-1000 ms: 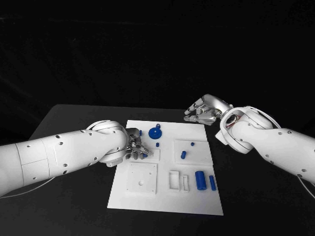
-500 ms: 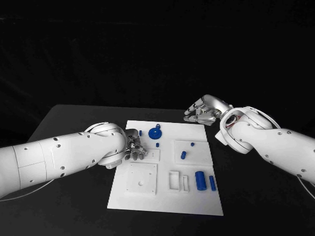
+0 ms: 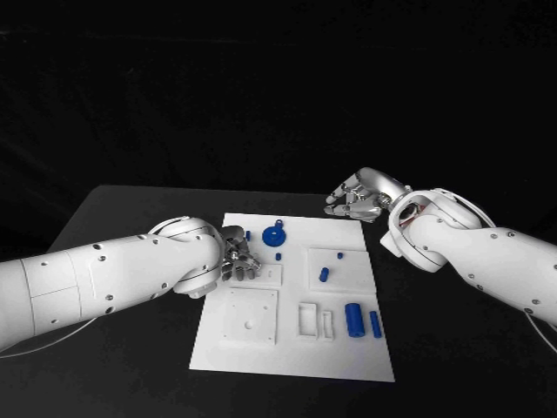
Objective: Assemble the parts on the task board
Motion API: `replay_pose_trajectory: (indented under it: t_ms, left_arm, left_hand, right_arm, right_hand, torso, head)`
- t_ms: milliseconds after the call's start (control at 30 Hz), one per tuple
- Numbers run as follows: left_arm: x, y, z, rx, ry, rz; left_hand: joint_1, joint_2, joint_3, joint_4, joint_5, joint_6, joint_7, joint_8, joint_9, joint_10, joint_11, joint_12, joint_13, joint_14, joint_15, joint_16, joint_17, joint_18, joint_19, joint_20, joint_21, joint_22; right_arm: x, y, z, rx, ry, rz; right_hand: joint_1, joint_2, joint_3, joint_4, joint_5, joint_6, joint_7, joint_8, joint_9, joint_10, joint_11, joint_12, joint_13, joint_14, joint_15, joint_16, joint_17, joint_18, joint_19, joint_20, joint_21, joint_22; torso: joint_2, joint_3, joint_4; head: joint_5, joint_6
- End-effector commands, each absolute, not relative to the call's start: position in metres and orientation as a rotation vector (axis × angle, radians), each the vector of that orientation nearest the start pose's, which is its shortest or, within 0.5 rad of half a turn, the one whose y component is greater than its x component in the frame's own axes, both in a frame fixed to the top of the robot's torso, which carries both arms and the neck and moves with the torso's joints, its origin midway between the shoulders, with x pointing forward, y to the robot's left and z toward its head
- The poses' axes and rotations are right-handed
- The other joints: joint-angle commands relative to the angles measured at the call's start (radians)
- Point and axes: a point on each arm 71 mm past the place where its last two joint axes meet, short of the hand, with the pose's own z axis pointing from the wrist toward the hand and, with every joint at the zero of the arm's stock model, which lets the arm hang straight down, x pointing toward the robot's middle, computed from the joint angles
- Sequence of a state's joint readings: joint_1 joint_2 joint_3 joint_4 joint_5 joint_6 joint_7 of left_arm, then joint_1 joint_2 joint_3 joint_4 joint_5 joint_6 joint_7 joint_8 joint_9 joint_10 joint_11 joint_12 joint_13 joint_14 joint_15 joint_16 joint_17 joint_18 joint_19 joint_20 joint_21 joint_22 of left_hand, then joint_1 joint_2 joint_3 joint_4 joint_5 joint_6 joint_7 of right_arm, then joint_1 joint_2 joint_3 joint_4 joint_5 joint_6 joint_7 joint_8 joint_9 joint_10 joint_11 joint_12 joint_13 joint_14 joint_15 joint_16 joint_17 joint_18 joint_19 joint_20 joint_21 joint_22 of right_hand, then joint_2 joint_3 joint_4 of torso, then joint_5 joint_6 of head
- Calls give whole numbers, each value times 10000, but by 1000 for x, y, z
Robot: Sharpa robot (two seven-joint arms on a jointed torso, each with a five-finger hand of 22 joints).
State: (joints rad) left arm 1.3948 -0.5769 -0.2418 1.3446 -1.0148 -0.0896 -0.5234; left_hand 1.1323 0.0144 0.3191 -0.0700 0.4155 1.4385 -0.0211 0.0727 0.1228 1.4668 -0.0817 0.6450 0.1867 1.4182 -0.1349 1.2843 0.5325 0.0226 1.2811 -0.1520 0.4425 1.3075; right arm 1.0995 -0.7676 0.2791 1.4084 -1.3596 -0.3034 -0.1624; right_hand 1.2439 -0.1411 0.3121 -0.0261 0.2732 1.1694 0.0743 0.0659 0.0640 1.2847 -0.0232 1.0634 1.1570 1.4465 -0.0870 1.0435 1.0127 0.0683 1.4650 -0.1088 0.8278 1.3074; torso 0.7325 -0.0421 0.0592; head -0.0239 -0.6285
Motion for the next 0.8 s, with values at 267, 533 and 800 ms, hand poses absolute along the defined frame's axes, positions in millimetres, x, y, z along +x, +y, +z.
replay_pose_trajectory:
  t_ms: [267,533,800]
  left_arm:
    - [519,153,-195,-2472,21288,-4496]
    - [524,174,-175,-3529,21122,-4697]
    - [534,207,-152,-4345,21115,-4348]
  left_hand:
    - [46,-440,-965,871,-1876,-403,30,-62,-101,484,60,-558,-140,-153,-59,-564,-586,-183,6,-29,-264,127]
    - [422,-803,-1301,1361,-2282,-1816,441,-50,-294,463,220,-1415,-358,-241,77,-1056,-770,-193,3,59,-745,-20]
    - [496,-1096,-1434,1853,-3181,-2227,600,-15,-265,457,280,-1654,-340,-221,147,-1219,-762,-143,123,135,-1074,-17]
  right_arm:
    - [530,-217,-131,1815,15380,6943]
    - [531,-219,-132,1936,15383,6908]
    - [531,-221,-132,2021,15379,6895]
  right_hand:
    - [-58,-61,-32,87,28,-17,-32,-41,-15,-84,-8,-34,-12,-36,-7,-58,3,145,386,30,-61,991]
    - [-62,-85,-67,108,37,-130,1,-45,-18,-80,9,-34,-16,-30,3,-56,7,147,392,36,-55,994]
    - [-50,-115,-98,126,47,-354,68,-43,-18,-77,47,-29,-19,-25,27,-53,11,158,401,55,-46,997]
  torso:
    - [-9,-5,-1]
    - [-10,-1,11]
    - [-10,-4,18]
  head:
    - [46,100]
    - [108,185]
    - [216,253]
